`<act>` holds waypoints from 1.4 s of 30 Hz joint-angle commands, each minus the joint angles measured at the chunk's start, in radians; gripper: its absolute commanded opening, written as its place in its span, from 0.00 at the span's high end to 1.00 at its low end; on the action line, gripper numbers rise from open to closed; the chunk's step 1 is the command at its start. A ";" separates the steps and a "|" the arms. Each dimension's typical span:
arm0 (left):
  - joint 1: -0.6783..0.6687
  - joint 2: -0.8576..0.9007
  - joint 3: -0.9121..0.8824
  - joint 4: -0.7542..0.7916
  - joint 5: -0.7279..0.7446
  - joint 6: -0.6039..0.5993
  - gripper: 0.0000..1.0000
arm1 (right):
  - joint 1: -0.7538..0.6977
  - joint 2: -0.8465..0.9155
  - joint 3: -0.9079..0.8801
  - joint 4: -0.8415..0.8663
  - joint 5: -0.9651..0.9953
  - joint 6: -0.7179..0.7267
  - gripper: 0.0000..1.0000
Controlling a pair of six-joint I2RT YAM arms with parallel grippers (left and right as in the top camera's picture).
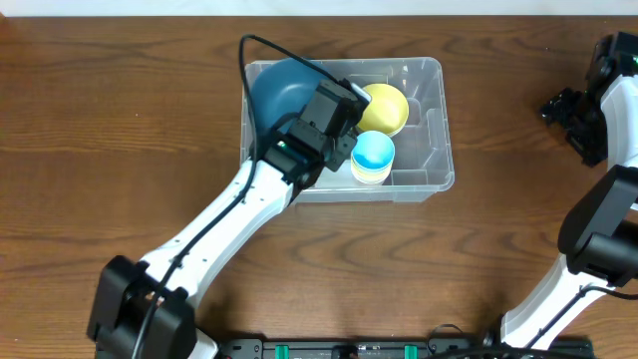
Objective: Pack container
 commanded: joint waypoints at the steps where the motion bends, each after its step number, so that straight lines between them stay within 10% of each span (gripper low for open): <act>1: -0.015 0.008 0.009 0.002 -0.001 0.020 0.94 | -0.001 -0.006 0.000 0.000 0.006 0.013 0.01; 18: -0.031 0.009 0.010 0.020 -0.081 0.019 0.54 | -0.001 -0.006 0.000 0.000 0.007 0.013 0.01; 28: 0.063 -0.082 0.010 0.094 -0.123 -0.078 0.03 | -0.001 -0.006 0.000 0.000 0.007 0.013 0.01; 42: 0.140 -0.560 0.010 -0.024 -0.122 -0.165 0.02 | -0.001 -0.006 0.000 0.000 0.007 0.013 0.01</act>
